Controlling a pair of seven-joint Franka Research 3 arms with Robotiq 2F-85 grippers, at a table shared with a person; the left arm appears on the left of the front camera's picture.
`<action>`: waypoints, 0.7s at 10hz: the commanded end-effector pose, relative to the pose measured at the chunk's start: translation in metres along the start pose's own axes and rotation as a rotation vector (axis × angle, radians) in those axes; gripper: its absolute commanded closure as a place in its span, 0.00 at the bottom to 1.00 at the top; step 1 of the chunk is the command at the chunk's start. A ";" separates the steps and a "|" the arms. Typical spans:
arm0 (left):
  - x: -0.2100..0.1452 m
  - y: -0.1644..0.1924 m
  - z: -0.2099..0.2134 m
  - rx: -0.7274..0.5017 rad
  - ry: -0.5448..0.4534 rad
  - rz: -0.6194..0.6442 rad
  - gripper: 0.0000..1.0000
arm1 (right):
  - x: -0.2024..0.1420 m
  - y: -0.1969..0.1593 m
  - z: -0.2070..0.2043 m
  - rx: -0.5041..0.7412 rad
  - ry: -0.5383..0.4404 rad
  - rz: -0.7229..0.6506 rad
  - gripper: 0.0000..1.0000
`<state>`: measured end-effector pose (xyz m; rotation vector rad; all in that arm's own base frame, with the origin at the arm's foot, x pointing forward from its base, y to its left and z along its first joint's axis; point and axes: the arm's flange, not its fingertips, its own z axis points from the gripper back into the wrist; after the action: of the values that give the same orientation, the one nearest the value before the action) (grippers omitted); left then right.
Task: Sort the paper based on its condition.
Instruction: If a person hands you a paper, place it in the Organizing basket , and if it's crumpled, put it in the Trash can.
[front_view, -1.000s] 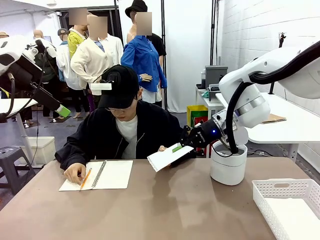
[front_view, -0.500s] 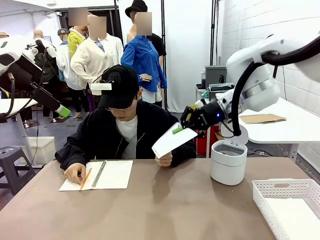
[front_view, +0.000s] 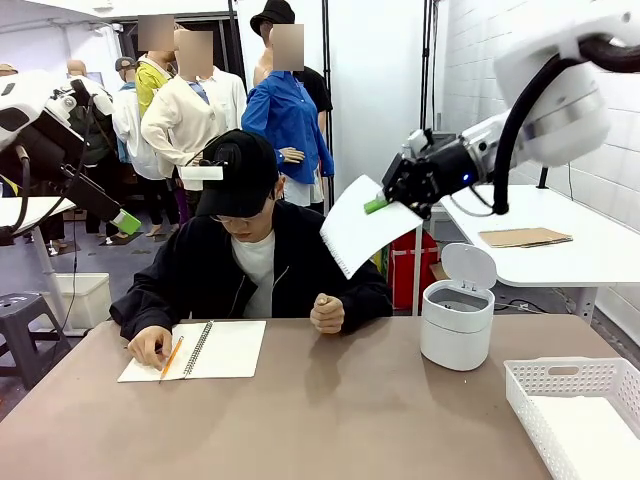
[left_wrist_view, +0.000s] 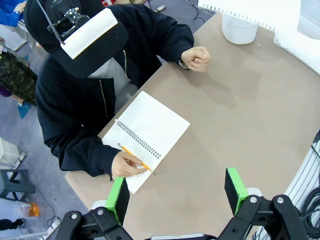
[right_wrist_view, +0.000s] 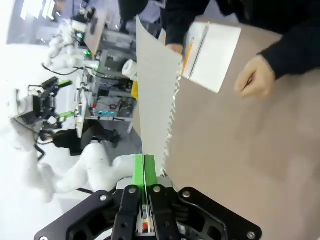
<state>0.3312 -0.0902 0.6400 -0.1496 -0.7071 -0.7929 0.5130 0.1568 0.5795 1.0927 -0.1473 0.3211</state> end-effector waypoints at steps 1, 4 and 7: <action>-0.001 -0.001 0.000 0.007 0.009 0.001 0.00 | -0.002 0.018 0.028 -0.050 -0.026 0.157 1.00; -0.001 -0.001 0.000 0.007 0.009 0.001 0.00 | -0.002 0.049 0.081 -0.179 -0.088 0.248 1.00; -0.001 -0.001 0.000 0.007 0.009 0.001 0.00 | -0.013 0.054 0.124 -0.375 -0.090 0.268 1.00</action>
<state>0.3312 -0.0901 0.6400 -0.1497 -0.7071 -0.7928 0.4912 0.0715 0.6807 0.7987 -0.4163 0.4581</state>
